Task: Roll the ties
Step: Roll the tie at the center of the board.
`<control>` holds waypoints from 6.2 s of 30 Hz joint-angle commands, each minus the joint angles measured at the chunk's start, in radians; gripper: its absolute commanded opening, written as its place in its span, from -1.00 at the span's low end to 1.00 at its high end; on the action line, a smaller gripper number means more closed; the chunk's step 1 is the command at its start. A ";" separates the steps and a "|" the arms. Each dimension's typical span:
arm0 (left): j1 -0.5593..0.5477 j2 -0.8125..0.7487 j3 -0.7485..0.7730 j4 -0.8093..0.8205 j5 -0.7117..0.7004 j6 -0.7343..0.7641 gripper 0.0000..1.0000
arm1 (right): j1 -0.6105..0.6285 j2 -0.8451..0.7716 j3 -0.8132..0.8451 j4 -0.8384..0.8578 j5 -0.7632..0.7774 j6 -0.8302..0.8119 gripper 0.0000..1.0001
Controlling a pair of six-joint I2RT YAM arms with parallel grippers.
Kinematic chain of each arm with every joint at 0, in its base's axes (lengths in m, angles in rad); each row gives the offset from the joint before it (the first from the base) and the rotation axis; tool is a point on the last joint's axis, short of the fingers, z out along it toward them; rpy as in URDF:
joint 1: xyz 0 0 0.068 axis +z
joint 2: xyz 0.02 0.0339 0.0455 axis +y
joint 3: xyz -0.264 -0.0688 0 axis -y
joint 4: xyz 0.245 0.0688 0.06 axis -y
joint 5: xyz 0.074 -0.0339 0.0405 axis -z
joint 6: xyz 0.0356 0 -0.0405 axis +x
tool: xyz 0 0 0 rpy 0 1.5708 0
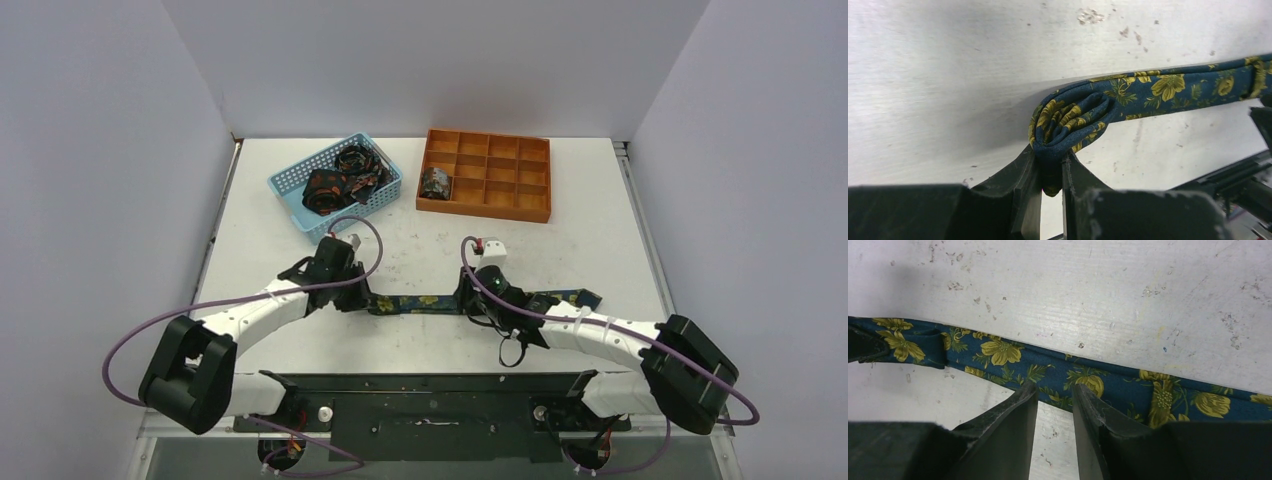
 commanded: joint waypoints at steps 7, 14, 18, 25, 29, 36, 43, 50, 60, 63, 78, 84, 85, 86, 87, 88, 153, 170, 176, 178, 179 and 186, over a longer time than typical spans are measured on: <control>-0.019 0.166 0.299 -0.509 -0.351 0.099 -1.00 | 0.034 -0.039 -0.007 0.004 0.054 0.018 -0.35; -0.054 0.202 0.408 -0.682 -0.613 0.097 -1.00 | 0.039 -0.069 -0.061 0.018 0.061 0.036 -0.36; -0.075 0.224 0.466 -0.771 -0.746 0.083 -1.00 | 0.039 -0.087 -0.085 0.015 0.064 0.036 -0.36; -0.175 0.337 0.526 -0.862 -0.897 0.000 -1.00 | 0.040 -0.108 -0.105 0.011 0.072 0.039 -0.36; -0.232 0.426 0.547 -0.886 -0.945 -0.061 -1.00 | 0.040 -0.120 -0.111 0.004 0.075 0.041 -0.36; -0.324 0.565 0.615 -0.921 -0.976 -0.158 -1.00 | 0.040 -0.133 -0.127 -0.009 0.079 0.039 -0.36; -0.391 0.632 0.676 -0.899 -0.929 -0.169 -0.66 | 0.040 -0.143 -0.135 -0.012 0.081 0.040 -0.36; -0.437 0.647 0.686 -0.837 -0.854 -0.144 0.07 | 0.040 -0.152 -0.144 -0.003 0.079 0.039 -0.35; -0.445 0.444 0.701 -0.818 -0.808 -0.124 0.80 | 0.040 -0.206 -0.153 0.014 0.057 0.023 -0.29; -0.443 0.344 0.693 -0.814 -0.799 -0.128 0.95 | 0.039 -0.243 -0.148 0.032 0.020 -0.005 -0.12; 0.084 -0.559 0.172 -0.316 -0.342 -0.018 1.00 | 0.219 0.142 0.299 0.096 -0.145 -0.094 0.02; 0.143 -0.668 0.134 -0.371 -0.397 0.011 1.00 | 0.269 0.429 0.560 0.046 -0.098 -0.112 -0.05; 0.143 -0.666 0.136 -0.387 -0.408 0.016 1.00 | 0.270 0.462 0.594 0.041 -0.097 -0.110 -0.07; 0.145 -0.662 0.137 -0.399 -0.414 0.020 1.00 | 0.270 0.496 0.621 0.038 -0.097 -0.110 -0.08; 0.145 -0.660 0.135 -0.409 -0.418 0.020 0.95 | 0.270 0.524 0.652 0.030 -0.098 -0.110 -0.09; 0.143 -0.660 0.131 -0.412 -0.418 0.018 0.90 | 0.272 0.551 0.679 0.022 -0.094 -0.113 -0.11; 0.147 -0.978 -0.318 -0.250 -0.231 -0.477 0.64 | -0.006 0.129 0.240 0.113 -0.040 -0.094 0.41; 0.148 -0.795 -0.416 -0.064 -0.222 -0.512 0.33 | 0.034 0.740 0.774 0.111 -0.121 -0.159 0.11; 0.149 -0.771 -0.442 -0.050 -0.220 -0.511 0.06 | 0.049 0.884 0.940 0.082 -0.158 -0.171 0.04; 0.148 -0.770 -0.443 -0.057 -0.225 -0.507 -0.08 | 0.057 0.915 0.976 0.071 -0.172 -0.184 0.03; 0.148 -0.773 -0.445 -0.057 -0.226 -0.506 -0.17 | 0.060 0.931 0.996 0.060 -0.182 -0.191 0.02; 0.146 -0.727 -0.444 0.014 -0.219 -0.467 -0.72 | 0.074 1.029 1.115 -0.016 -0.279 -0.271 0.00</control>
